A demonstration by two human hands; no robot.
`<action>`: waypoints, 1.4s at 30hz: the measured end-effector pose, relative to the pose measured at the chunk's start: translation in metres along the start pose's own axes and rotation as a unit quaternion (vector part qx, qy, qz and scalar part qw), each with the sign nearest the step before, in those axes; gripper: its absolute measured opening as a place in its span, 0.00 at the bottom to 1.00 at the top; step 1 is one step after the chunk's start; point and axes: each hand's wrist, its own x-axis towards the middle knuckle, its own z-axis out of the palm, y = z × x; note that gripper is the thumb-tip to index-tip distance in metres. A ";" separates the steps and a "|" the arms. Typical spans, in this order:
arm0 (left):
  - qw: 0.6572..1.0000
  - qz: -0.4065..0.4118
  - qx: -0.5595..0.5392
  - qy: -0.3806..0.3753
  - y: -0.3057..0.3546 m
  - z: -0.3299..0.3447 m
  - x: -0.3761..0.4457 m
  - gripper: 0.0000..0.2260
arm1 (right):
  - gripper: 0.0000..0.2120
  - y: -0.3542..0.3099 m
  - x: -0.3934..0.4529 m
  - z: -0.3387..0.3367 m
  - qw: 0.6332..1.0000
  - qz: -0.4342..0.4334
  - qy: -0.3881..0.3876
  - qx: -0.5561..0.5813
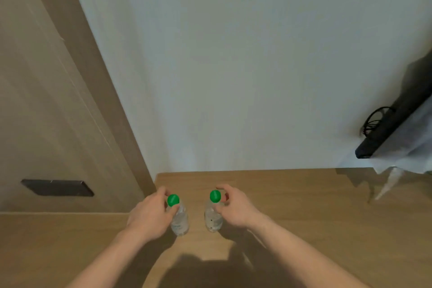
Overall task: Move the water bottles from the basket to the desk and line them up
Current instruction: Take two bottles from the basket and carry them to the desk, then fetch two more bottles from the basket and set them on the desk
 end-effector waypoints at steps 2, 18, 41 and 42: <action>1.000 0.024 0.012 0.012 0.003 -0.011 -0.006 0.19 | 0.29 -0.003 -0.011 -0.007 1.000 -0.011 0.010 -0.008; 0.963 0.269 0.023 -0.006 0.168 -0.058 -0.068 0.21 | 0.32 0.058 -0.207 -0.135 0.990 0.017 0.138 -0.030; 0.792 0.554 0.245 -0.072 0.555 0.152 -0.300 0.38 | 0.33 0.348 -0.614 -0.187 0.892 0.371 0.247 -0.076; 0.784 0.565 0.248 -0.066 0.571 0.159 -0.307 0.39 | 0.33 0.358 -0.624 -0.187 0.884 0.387 0.251 -0.078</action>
